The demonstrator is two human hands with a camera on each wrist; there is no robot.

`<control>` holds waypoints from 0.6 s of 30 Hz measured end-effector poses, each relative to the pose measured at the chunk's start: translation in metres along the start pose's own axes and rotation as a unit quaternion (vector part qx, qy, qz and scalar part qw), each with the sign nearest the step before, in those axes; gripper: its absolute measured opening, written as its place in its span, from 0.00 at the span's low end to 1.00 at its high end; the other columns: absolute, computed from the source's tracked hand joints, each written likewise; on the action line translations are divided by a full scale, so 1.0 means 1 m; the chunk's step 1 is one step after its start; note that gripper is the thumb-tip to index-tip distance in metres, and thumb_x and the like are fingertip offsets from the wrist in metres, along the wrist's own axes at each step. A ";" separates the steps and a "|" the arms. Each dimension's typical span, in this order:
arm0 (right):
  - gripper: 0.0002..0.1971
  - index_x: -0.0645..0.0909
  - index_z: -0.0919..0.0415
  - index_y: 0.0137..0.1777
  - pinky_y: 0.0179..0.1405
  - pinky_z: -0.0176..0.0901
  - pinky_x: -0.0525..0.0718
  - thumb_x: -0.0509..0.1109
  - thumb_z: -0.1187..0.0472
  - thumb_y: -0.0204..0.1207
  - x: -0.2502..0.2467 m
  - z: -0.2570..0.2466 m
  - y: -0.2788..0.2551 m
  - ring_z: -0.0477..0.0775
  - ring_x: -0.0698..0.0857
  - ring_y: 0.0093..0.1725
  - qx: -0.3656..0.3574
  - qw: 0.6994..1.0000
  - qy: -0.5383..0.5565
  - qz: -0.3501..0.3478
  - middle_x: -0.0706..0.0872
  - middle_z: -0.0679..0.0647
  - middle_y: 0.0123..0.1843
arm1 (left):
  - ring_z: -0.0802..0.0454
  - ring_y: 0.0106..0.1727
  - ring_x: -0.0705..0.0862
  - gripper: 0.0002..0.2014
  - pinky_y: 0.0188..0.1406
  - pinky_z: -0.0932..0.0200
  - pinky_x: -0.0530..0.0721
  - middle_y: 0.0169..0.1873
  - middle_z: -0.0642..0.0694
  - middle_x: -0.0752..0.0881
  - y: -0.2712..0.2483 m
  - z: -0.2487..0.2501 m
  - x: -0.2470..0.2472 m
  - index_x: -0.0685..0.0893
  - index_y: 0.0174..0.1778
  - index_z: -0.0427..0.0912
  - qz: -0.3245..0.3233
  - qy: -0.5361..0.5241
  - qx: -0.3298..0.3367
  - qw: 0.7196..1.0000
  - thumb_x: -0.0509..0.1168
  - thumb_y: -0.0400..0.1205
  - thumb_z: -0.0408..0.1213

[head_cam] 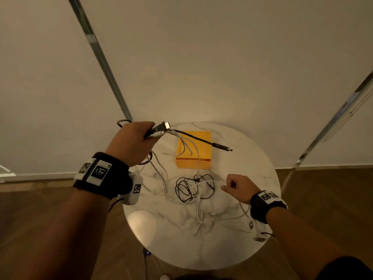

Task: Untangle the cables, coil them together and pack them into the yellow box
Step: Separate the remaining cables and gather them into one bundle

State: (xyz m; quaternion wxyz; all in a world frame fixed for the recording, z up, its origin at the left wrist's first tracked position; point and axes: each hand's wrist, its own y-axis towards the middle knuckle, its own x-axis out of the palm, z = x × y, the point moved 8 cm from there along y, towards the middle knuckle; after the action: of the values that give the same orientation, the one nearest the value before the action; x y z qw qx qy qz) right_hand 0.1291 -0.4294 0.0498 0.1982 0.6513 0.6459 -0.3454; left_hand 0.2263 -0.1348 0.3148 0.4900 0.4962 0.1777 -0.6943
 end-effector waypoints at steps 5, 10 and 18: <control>0.16 0.76 0.47 0.52 0.48 0.45 0.81 0.79 0.44 0.73 0.012 0.030 0.001 0.49 0.82 0.46 0.061 0.996 -0.035 -0.061 0.82 0.47 0.48 | 0.45 0.31 0.79 0.12 0.30 0.53 0.71 0.28 0.47 0.79 -0.001 -0.003 0.042 0.81 0.38 0.42 -0.078 0.020 -0.035 0.996 0.67 0.86 0.41; 0.18 0.75 0.55 0.65 0.73 0.54 0.77 0.64 0.69 0.76 -0.066 0.000 -0.007 0.56 0.78 0.74 0.034 0.942 0.285 0.176 0.81 0.56 0.69 | 0.45 0.36 0.81 0.10 0.34 0.54 0.72 0.31 0.50 0.79 -0.005 -0.002 0.083 0.79 0.40 0.46 -0.137 0.065 -0.058 0.987 0.64 0.87 0.42; 0.46 0.63 0.48 0.83 0.64 0.40 0.81 0.84 0.46 0.67 -0.047 -0.177 -0.003 0.44 0.83 0.66 -0.145 0.985 0.066 -0.073 0.82 0.44 0.71 | 0.53 0.27 0.76 0.17 0.31 0.54 0.69 0.24 0.50 0.78 0.002 0.032 0.115 0.76 0.29 0.49 -0.158 -0.053 -0.022 0.986 0.72 0.83 0.43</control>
State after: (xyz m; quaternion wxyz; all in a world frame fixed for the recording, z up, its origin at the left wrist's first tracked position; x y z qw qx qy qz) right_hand 0.1641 -0.3374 0.2042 0.2220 0.5883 0.7464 -0.2182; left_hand 0.2083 -0.2171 0.2301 0.3932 0.4139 0.2431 -0.7842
